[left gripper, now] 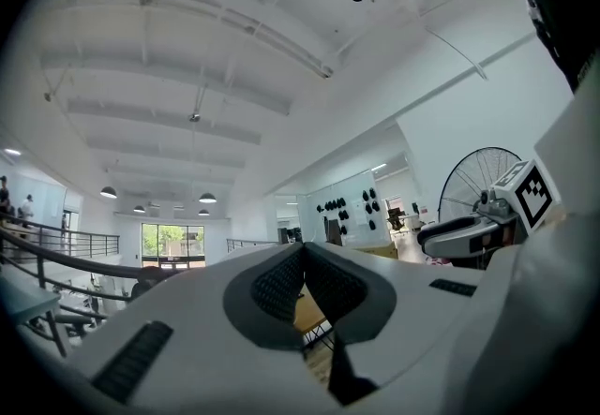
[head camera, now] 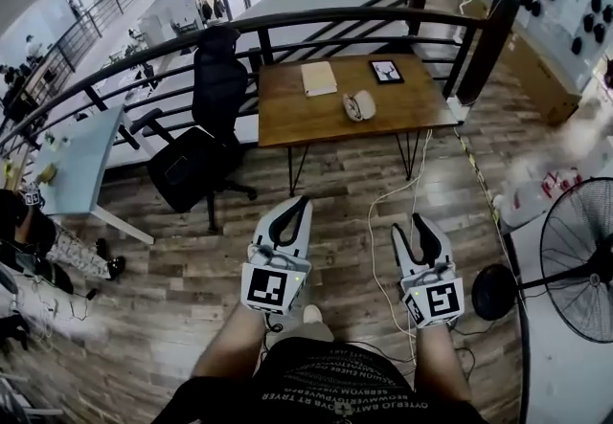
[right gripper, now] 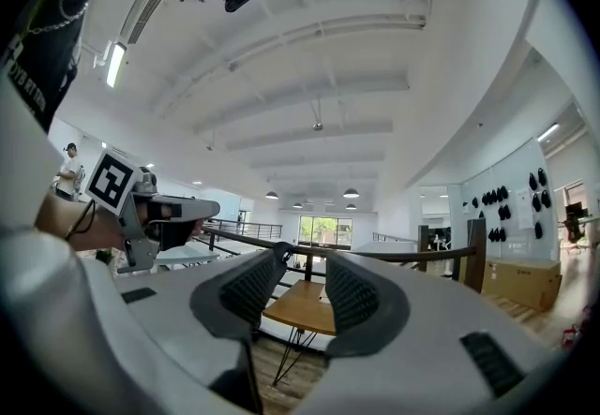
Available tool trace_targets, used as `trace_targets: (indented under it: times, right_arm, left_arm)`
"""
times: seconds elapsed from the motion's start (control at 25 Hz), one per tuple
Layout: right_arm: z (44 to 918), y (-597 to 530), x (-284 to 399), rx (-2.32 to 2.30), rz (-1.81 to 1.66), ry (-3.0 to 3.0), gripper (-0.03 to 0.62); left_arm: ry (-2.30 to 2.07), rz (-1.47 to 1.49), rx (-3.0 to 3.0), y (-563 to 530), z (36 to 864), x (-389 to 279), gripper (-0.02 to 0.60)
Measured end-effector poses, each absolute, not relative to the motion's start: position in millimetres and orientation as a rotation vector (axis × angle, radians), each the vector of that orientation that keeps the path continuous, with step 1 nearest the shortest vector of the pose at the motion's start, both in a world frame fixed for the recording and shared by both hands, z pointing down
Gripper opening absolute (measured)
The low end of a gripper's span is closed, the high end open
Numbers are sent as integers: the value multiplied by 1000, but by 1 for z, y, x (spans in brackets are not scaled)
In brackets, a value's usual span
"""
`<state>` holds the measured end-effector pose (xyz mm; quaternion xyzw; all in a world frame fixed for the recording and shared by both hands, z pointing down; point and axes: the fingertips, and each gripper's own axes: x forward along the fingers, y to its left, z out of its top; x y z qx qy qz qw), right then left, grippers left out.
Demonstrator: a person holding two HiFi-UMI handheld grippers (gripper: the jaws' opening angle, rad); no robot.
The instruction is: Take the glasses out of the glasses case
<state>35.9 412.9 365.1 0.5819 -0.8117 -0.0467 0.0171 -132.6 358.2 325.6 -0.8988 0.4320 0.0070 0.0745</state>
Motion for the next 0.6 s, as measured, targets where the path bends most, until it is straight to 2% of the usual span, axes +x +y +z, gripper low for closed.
trace_targets:
  times: [0.6]
  right_arm:
    - [365,320,6,1868,-124,-2468,156]
  left_arm:
    - [1250,16,-2735,260,334,-168,26]
